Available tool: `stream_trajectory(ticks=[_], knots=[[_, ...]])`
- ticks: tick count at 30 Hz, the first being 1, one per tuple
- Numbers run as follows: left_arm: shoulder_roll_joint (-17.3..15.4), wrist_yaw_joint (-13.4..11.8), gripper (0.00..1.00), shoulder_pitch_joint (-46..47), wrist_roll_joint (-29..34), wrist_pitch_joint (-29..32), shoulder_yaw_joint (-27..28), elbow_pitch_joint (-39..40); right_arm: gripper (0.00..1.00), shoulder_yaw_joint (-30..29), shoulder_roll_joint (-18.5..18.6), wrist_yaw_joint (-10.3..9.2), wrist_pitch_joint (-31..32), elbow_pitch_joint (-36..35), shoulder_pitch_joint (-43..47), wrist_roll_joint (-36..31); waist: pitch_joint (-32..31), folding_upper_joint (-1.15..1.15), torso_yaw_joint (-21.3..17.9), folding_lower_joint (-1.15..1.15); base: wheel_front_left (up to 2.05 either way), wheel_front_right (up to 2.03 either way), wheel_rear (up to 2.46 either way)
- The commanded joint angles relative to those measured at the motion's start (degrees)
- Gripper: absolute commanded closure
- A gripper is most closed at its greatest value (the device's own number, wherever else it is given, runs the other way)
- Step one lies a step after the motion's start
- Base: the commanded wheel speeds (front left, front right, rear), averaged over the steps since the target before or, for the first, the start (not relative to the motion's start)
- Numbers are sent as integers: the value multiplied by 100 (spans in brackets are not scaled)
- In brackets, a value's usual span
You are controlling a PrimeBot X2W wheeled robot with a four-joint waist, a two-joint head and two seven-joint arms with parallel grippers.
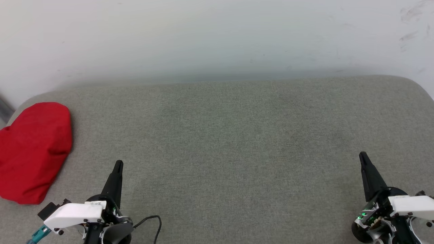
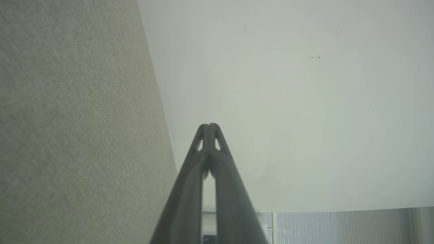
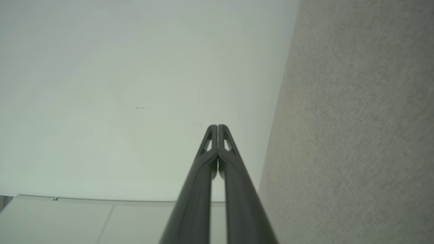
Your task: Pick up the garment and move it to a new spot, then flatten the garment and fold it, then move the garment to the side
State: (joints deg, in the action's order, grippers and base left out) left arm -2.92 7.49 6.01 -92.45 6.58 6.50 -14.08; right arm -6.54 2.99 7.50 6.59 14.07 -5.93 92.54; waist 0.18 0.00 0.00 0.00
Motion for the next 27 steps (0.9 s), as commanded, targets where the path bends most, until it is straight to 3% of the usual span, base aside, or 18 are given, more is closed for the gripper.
stream_trajectory(ticks=[1,2,17,22,27], knots=[[3,15,100,57,10,7,10,-4,100,4,-22,-2,5,4,-68,-27,0,0,0,0,0,0,0],[0,0,0,0,0,-1,0,0,0,0,0,-1,-1,0,0,0,0,0,0,0,0,0,0],[25,-1,0,-239,325,-330,53,237,0,-7,-5,-2,-327,-43,243,-528,10,0,-7,0,0,0,0],[22,-37,0,-249,817,-462,189,396,0,-60,-6,-2,-460,-239,258,-1048,16,0,-9,0,0,0,0],[20,-307,0,-246,1564,-588,182,687,0,-63,-6,-2,-587,-478,273,-1642,28,0,-12,0,0,0,0]])
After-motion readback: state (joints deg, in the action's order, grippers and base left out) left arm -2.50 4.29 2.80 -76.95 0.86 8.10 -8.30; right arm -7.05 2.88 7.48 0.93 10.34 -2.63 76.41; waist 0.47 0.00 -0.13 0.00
